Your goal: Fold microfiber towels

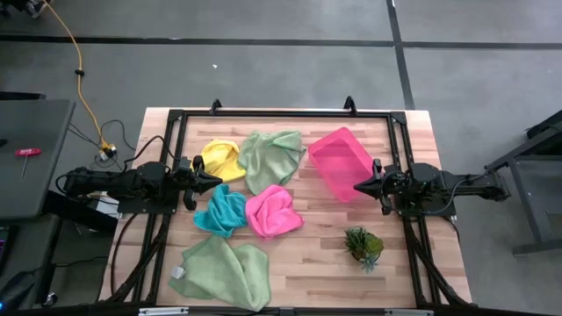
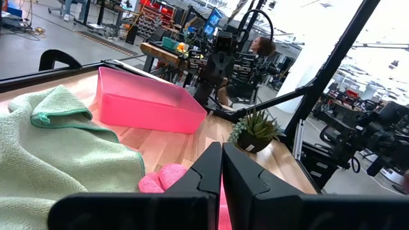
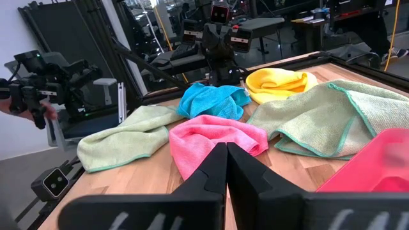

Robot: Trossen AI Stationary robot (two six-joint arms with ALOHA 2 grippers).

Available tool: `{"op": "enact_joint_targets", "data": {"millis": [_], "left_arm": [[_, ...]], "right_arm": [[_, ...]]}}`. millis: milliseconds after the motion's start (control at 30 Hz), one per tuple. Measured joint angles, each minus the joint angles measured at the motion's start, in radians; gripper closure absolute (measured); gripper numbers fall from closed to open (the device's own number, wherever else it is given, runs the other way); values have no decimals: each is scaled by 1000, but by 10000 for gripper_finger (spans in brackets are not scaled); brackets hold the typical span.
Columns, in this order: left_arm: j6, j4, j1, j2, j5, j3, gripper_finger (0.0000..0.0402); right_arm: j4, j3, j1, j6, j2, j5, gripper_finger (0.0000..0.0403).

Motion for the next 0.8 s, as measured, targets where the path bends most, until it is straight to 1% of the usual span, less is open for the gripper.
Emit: {"op": "enact_joint_targets", "data": {"millis": [700,800], "left_arm": [[0,0,0,0,0,0,398],[0,13,0,0,-21,0,398]], "right_arm": [[0,0,0,0,0,0,402],[0,0,0,0,0,0,402]]}}
